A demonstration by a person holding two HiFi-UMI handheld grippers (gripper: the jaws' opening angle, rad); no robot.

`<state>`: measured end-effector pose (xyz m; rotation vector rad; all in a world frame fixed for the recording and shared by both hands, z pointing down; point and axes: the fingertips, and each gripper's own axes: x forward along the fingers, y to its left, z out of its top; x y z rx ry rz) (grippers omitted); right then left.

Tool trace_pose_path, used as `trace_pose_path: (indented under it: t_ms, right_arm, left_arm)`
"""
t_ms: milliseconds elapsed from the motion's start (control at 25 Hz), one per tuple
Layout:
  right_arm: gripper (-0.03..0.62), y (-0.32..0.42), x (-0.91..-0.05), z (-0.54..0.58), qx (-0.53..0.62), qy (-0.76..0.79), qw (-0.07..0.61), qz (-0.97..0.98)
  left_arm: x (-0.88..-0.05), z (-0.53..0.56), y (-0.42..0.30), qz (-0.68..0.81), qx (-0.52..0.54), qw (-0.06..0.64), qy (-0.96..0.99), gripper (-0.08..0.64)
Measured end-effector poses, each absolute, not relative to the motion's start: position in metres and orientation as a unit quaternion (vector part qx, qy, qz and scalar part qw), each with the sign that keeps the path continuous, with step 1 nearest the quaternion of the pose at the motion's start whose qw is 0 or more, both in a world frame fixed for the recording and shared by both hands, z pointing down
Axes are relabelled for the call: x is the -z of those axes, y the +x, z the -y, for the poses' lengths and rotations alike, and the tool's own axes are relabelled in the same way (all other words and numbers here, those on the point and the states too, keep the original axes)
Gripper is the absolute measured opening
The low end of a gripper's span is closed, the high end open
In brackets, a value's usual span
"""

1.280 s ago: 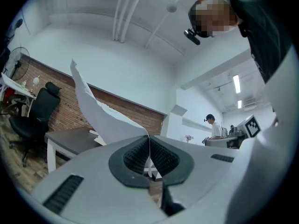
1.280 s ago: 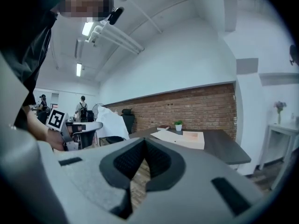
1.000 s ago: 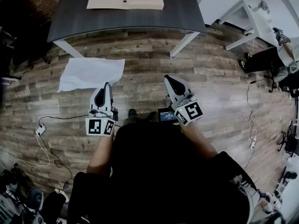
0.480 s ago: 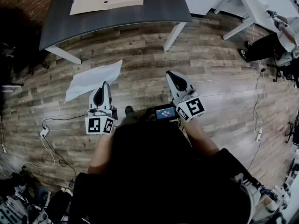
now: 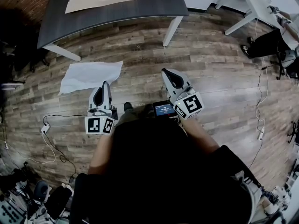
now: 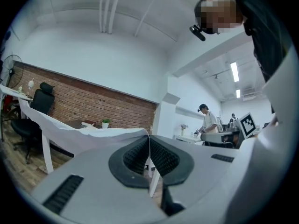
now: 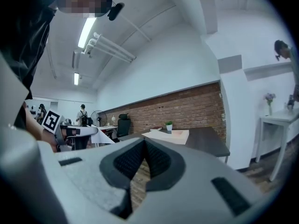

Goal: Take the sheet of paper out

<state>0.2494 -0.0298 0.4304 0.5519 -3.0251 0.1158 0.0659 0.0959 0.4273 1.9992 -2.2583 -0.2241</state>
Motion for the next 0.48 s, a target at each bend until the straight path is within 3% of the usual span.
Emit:
trace_pose_path:
  t_ms: [480]
  right_arm:
    - [0.003, 0.2561, -0.4335, 0.0346, -0.039, 0.161, 0.031, 0.986]
  left_arm:
    - [-0.4299, -0.0944, 0.0764, 0.756, 0.070, 0.062, 0.648, -0.006]
